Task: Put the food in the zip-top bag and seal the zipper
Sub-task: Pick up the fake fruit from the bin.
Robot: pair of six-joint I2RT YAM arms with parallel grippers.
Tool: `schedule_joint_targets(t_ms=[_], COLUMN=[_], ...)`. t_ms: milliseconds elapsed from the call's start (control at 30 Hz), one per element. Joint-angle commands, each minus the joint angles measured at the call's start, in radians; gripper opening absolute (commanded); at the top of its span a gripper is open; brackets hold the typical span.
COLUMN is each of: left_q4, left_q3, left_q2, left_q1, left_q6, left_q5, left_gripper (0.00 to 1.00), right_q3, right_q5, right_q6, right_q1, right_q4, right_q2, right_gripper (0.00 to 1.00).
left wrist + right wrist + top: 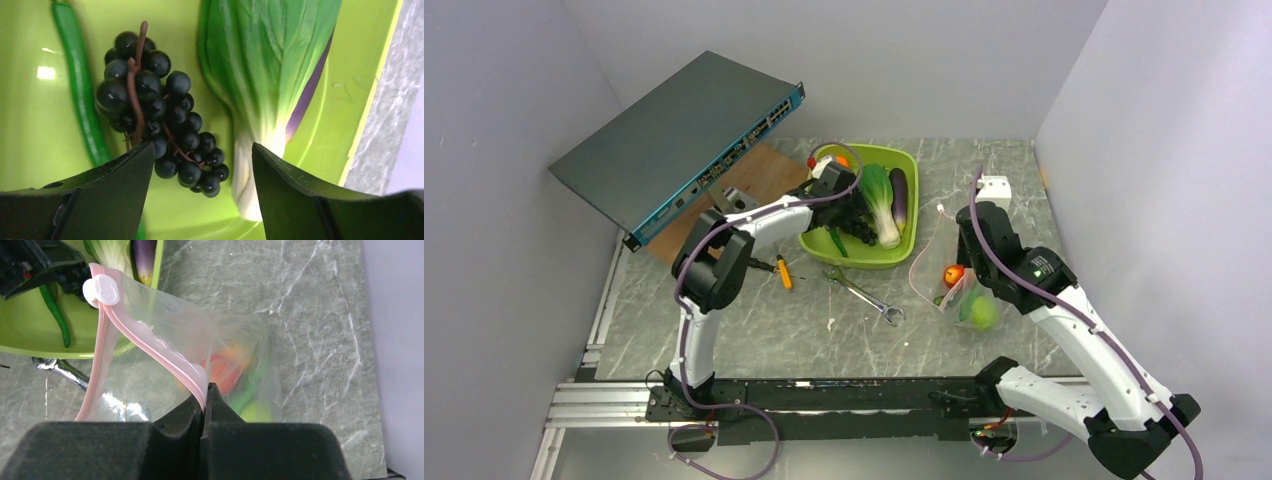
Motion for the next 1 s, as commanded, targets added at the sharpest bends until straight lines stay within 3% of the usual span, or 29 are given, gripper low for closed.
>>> schedule_joint_targets(t_ms=[0, 400, 567, 833, 967], left_q4=[0.001, -0.166, -0.172, -0.173, -0.141], left_q3=[0.084, 0.096, 0.050, 0.182, 0.170], left_q2=[0.069, 0.054, 0.035, 0.156, 0.172], left_q1=[-0.008, -0.050, -0.070, -0.057, -0.042], left_q6=[-0.152, -0.276, -0.325, -0.305, -0.329], left_q5=[0.051, -0.137, -0.141, -0.052, -0.035], left_gripper=[0.75, 0.77, 0.73, 0.72, 0.69], right_q3=[-0.015, -0.034, -0.044, -0.047, -0.042], right_q5=[0.007, -0.027, -0.042, -0.036, -0.031], right_q6=[-0.023, -0.024, -0.025, -0.014, -0.011], right_q1=[-0.004, -0.002, -0.003, -0.003, -0.003], right_q4=[0.045, 0.057, 0.070, 0.063, 0.054], right_q2=[-0.017, -0.046, -0.060, -0.077, -0.074], right_gripper=[0.00, 0.00, 0.00, 0.00, 0.00])
